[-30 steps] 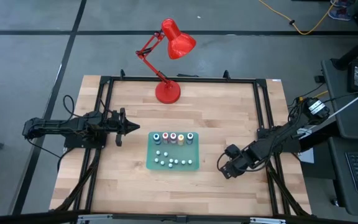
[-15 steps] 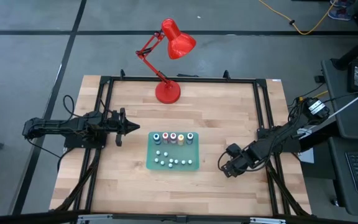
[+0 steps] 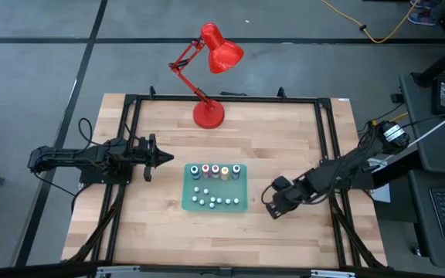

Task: Pick & Place food coloring
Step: Put the small red bottle into the green bin

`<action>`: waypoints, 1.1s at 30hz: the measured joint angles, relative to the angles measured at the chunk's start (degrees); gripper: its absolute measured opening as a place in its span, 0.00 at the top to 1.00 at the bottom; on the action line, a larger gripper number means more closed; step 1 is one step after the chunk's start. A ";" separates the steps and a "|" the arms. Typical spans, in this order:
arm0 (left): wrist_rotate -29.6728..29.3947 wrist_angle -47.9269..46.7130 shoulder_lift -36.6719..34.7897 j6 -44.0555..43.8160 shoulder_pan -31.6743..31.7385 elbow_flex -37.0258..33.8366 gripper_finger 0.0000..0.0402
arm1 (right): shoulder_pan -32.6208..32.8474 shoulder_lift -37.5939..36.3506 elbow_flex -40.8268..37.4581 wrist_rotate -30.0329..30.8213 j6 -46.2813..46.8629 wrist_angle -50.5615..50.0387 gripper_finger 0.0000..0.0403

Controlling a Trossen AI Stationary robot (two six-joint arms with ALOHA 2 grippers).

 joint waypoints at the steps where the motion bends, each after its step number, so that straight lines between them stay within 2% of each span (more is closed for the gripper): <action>1: 0.01 0.00 0.00 -0.01 0.00 0.00 0.98 | -1.02 0.00 1.41 -0.30 -1.58 -0.09 0.82; 9: 0.01 0.00 0.00 0.01 0.00 -0.02 0.97 | -11.51 2.67 11.97 -4.85 -13.94 -1.55 0.84; 18: 0.01 0.00 0.00 0.01 0.00 0.00 0.97 | -19.68 20.17 30.78 -7.66 -29.82 -5.14 0.84; 26: 0.01 0.00 0.00 0.01 0.00 0.00 0.98 | -21.27 33.82 47.33 -6.48 -38.86 -13.09 0.84; 33: 0.01 0.00 0.00 0.00 0.00 0.00 0.98 | -20.40 38.18 49.68 -4.46 -41.06 -16.90 0.84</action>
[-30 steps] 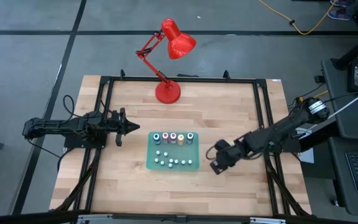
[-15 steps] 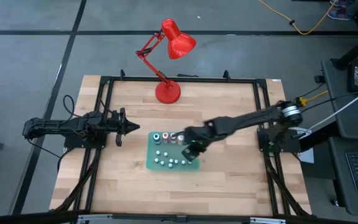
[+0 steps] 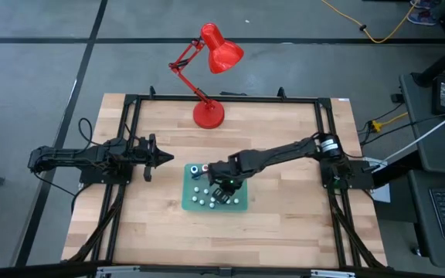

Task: Pick & Place food coloring
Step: Put the small red bottle into the green bin

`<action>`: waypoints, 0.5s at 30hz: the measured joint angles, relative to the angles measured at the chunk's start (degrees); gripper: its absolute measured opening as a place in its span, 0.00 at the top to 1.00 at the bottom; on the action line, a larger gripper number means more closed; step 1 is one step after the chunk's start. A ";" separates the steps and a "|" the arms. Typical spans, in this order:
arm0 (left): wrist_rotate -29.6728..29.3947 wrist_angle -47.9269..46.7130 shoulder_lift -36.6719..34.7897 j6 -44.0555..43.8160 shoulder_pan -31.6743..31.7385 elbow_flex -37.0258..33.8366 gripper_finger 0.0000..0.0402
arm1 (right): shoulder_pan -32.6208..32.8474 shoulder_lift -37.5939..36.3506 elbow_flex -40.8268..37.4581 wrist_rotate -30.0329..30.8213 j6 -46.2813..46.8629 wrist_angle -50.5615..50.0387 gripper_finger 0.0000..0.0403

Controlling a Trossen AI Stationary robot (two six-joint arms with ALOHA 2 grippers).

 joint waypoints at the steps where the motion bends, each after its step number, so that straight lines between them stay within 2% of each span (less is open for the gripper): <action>1: 0.00 0.00 0.00 0.01 0.00 0.00 0.98 | 0.06 0.31 0.06 0.63 -0.35 -0.14 0.84; 8: 0.00 0.00 0.00 0.00 0.00 0.00 0.97 | 0.05 1.01 0.11 5.45 -0.82 -1.89 0.83; 15: 0.00 0.00 0.00 0.00 0.00 -0.01 0.97 | 0.25 1.46 0.04 5.90 -1.43 -2.97 0.82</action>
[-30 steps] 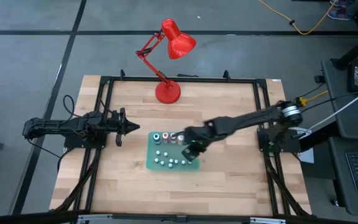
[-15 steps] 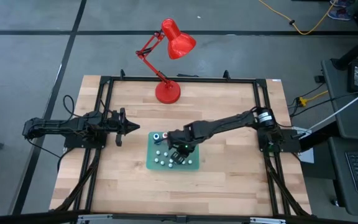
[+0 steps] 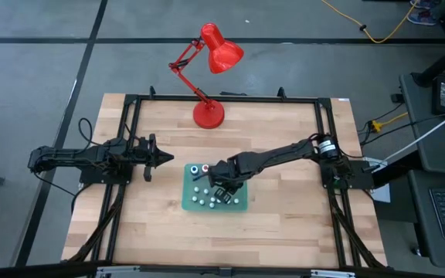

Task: Pick & Place food coloring
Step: Put the small red bottle into the green bin

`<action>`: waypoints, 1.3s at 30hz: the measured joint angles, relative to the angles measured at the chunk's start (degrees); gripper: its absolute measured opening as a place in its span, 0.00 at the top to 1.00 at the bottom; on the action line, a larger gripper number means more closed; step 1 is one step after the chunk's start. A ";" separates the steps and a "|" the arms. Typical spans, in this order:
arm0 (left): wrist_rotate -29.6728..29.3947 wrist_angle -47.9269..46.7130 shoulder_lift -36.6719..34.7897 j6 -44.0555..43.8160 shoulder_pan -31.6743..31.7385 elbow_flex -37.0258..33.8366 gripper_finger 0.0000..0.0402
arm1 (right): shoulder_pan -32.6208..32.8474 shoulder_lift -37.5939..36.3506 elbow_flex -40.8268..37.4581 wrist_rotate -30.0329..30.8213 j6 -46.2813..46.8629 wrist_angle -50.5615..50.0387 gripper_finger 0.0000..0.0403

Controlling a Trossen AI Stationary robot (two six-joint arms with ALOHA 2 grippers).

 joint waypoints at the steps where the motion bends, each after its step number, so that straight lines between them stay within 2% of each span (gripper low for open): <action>1: 0.00 0.00 0.00 -0.01 0.00 0.01 0.97 | 0.09 0.04 0.00 0.00 0.00 0.08 0.82; 25: 0.00 -0.02 0.00 0.01 0.00 0.01 0.97 | 1.17 2.18 -0.02 -1.91 -2.46 -0.68 0.81; 39: 0.00 0.00 0.00 0.01 0.00 0.00 0.98 | 1.22 2.18 -0.02 -1.61 -2.56 0.30 0.64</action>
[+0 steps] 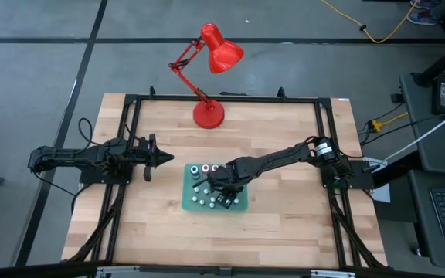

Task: Pick & Place food coloring
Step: Put the small red bottle into the green bin, then return to Home Position

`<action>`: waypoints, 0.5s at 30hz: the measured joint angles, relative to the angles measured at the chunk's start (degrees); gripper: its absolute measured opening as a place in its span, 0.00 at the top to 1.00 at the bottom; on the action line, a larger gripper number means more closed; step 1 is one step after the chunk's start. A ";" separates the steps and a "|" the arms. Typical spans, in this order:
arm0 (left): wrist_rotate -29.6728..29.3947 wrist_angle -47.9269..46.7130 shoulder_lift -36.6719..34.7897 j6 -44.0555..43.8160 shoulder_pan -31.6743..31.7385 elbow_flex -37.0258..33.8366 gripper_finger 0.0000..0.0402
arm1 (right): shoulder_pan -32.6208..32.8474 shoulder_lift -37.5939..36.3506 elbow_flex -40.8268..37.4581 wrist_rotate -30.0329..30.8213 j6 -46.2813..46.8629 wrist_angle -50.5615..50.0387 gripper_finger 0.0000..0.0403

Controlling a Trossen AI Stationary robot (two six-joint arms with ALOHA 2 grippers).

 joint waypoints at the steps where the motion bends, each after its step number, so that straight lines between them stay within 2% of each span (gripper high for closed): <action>1: 0.00 0.00 0.00 0.00 0.00 0.01 0.98 | 0.00 0.00 0.00 0.03 0.00 0.00 0.63; 7: 0.00 0.00 0.00 -0.02 0.00 0.01 0.97 | 0.65 -0.10 3.57 1.81 -0.99 -2.80 0.63; 15: 0.00 0.00 0.00 0.00 0.00 0.01 0.97 | 2.16 -0.15 14.86 17.21 -6.09 -17.14 0.62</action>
